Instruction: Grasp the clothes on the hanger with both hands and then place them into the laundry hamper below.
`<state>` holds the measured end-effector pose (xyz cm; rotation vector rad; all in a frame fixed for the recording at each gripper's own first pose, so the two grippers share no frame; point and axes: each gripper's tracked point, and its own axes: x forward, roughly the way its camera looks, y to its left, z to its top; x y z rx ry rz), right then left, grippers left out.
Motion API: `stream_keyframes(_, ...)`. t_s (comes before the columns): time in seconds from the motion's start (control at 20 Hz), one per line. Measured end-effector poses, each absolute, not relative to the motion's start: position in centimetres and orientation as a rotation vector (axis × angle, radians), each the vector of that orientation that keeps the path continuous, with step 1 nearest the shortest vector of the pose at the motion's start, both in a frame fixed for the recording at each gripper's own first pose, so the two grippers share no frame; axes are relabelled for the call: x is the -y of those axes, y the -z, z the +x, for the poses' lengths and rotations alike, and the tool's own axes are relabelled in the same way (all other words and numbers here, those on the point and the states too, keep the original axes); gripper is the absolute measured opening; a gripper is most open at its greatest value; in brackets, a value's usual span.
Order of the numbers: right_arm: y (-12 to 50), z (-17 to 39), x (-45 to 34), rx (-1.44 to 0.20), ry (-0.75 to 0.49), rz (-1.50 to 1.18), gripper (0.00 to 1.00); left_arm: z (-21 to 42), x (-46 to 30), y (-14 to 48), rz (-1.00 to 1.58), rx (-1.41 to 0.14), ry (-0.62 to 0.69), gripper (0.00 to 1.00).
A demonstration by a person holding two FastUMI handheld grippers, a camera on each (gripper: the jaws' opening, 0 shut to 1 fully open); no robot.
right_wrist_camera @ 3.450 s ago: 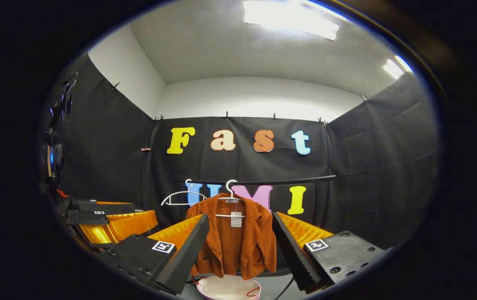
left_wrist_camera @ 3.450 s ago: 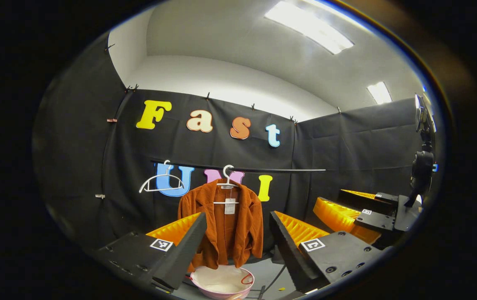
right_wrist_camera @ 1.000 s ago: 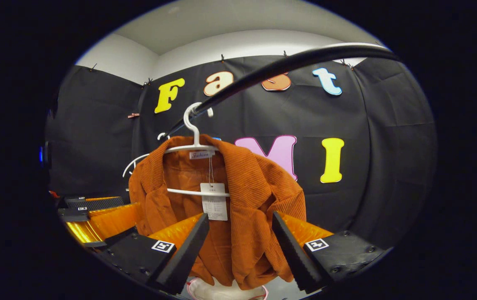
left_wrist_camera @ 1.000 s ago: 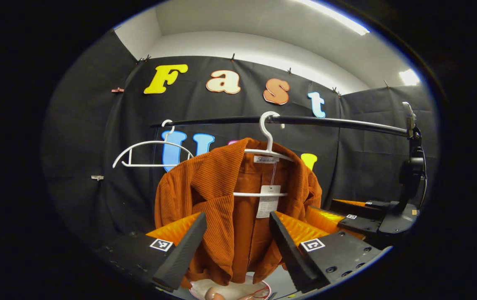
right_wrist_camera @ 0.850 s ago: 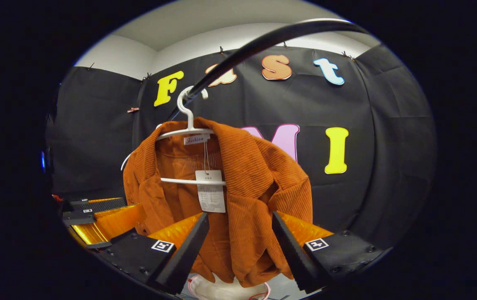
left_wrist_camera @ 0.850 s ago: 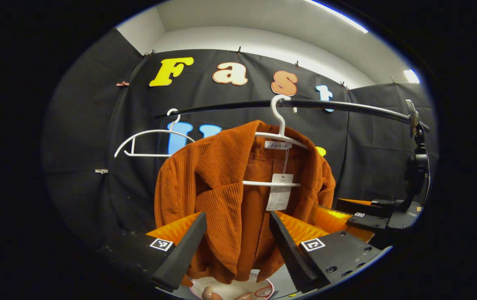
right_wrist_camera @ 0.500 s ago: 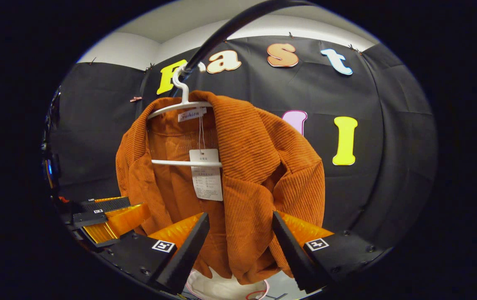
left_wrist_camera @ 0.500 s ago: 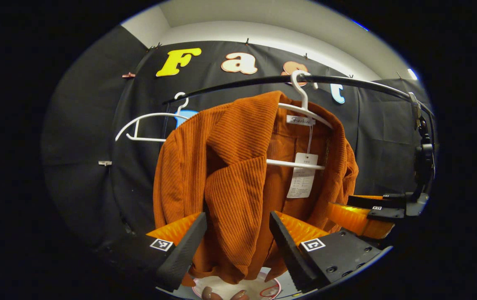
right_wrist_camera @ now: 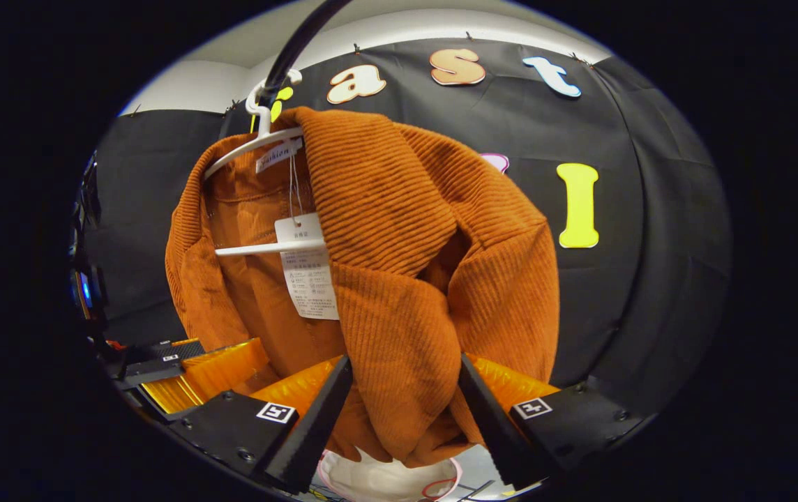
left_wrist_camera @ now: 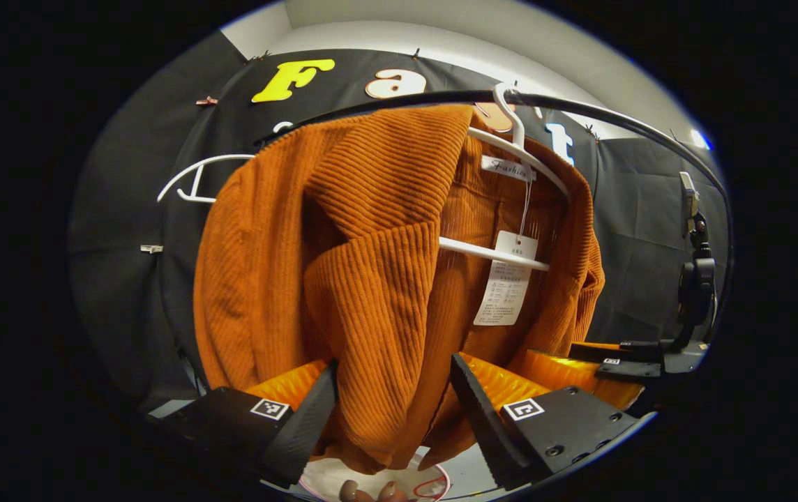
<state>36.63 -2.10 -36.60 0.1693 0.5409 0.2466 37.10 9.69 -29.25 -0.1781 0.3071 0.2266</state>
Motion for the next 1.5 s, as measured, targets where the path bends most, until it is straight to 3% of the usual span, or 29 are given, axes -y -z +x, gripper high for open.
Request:
stream_keyframes(0.3, 37.1, 40.4, 1.1, -0.498, -0.222, 0.167, 0.98, 39.4, -10.8, 29.1, -0.204, -0.286, -0.256, 0.96)
stream_keyframes(0.4, 36.9, 41.4, 2.3, -0.488, -0.214, 0.164, 0.59, 39.5, -11.7, 29.1, -0.200, -0.284, -0.293, 0.87)
stream_keyframes(0.45, 36.6, 41.6, 2.8, -0.483, -0.210, 0.159, 0.39, 39.3, -12.7, 29.0, -0.185, -0.281, -0.341, 0.61)
stream_keyframes(0.55, 35.5, 42.3, 4.2, -0.448, -0.217, 0.140, 0.13, 39.6, -13.7, 29.4, -0.181, -0.291, -0.358, 0.08)
stream_keyframes(0.75, 32.9, 42.2, 7.7, -0.394, -0.199, 0.161, 0.14, 37.7, -15.9, 26.9, -0.127, -0.280, -0.423, 0.06)
stream_keyframes(1.25, 25.4, 45.1, 12.5, -0.217, -0.184, 0.235, 0.13, 36.5, -22.6, 15.9, 0.150, -0.072, -0.554, 0.05)
stream_keyframes(1.3, 24.9, 45.4, 12.6, -0.204, -0.189, 0.243, 0.18, 36.6, -23.2, 15.3, 0.166, -0.067, -0.559, 0.04)
stream_keyframes(1.45, 21.8, 46.5, 13.9, -0.128, -0.177, 0.260, 0.09, 35.9, -24.7, 12.9, 0.232, -0.025, -0.585, 0.07)
stream_keyframes(1.5, 20.8, 47.3, 14.5, -0.094, -0.164, 0.258, 0.13, 35.8, -25.2, 11.7, 0.253, -0.004, -0.595, 0.04)
